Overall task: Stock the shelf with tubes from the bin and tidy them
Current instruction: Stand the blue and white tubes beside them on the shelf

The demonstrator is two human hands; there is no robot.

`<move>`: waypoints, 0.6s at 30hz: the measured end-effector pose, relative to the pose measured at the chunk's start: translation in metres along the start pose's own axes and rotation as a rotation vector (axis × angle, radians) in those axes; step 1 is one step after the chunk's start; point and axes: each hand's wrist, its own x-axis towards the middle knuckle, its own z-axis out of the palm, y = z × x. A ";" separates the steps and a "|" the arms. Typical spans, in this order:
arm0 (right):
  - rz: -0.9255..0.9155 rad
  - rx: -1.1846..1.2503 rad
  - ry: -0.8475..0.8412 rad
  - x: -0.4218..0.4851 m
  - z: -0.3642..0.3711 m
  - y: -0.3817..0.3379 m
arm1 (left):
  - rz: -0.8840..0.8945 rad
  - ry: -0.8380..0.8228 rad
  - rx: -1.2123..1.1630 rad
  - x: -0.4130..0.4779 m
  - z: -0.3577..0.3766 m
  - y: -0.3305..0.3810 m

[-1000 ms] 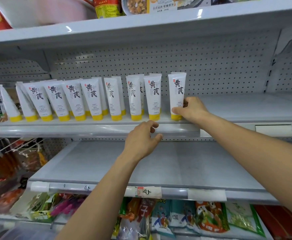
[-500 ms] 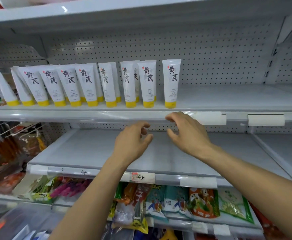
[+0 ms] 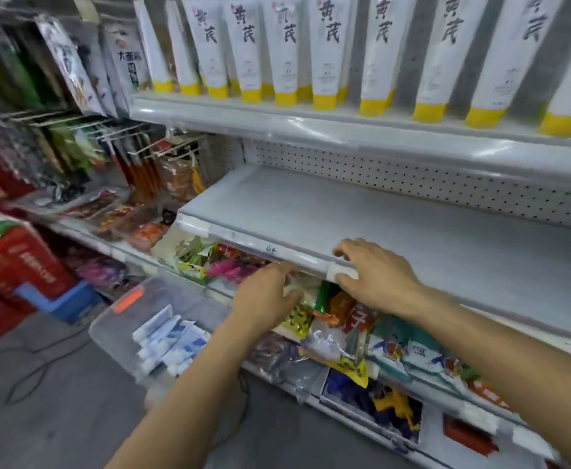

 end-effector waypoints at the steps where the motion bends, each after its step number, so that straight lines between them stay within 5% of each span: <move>1: -0.016 0.024 -0.030 0.015 0.014 -0.014 | -0.031 -0.029 -0.003 0.001 0.001 -0.025; 10: 0.076 0.355 -0.413 0.166 0.190 -0.152 | -0.469 -0.226 -0.186 0.026 0.007 -0.285; 18: 0.578 0.756 -0.759 0.225 0.373 -0.209 | -0.736 -0.425 -0.297 0.050 0.074 -0.443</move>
